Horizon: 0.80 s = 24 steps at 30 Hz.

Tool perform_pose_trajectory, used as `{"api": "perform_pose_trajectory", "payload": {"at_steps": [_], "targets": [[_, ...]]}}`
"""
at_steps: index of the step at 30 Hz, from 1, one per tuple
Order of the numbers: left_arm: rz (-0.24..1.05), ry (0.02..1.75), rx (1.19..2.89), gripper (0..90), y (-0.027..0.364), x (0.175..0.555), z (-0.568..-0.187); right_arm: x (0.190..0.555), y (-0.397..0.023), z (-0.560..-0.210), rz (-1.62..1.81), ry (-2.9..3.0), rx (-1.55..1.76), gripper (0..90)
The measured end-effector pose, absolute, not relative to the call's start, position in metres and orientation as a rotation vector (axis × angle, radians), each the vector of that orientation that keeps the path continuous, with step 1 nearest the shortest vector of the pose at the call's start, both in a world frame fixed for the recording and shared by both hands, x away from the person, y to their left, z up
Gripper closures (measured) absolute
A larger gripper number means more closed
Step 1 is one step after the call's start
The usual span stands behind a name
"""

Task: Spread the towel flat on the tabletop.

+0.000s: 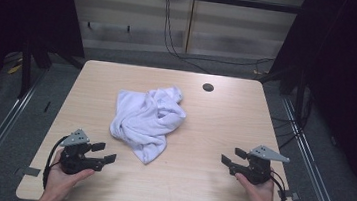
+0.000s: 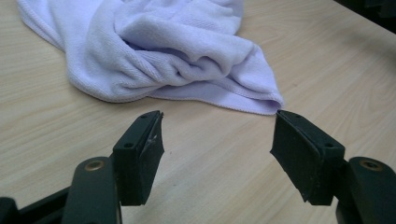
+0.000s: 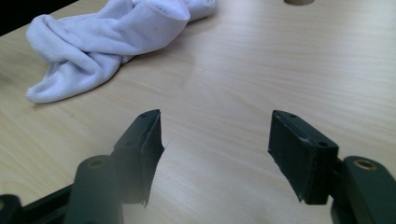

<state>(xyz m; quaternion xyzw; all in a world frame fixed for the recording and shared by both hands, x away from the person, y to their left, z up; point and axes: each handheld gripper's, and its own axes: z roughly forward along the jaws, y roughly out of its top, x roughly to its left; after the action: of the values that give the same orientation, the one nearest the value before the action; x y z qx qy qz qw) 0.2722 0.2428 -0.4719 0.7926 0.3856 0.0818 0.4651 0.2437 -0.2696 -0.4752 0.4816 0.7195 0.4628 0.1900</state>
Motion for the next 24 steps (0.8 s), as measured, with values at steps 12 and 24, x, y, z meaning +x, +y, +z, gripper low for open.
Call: {"api": "perform_pose_trajectory", "payload": {"at_steps": [12, 24], "targets": [[0.145, 0.949, 1.945, 40.6, 0.226, 0.306, -0.456, 0.240, -0.270, -0.475, 1.328, 2.081, 1.364, 33.1], [0.144, 0.900, 1.968, 36.2, 0.198, 0.381, -0.444, 0.240, -0.267, -0.474, 1.332, 2.123, 1.348, 30.2]]}}
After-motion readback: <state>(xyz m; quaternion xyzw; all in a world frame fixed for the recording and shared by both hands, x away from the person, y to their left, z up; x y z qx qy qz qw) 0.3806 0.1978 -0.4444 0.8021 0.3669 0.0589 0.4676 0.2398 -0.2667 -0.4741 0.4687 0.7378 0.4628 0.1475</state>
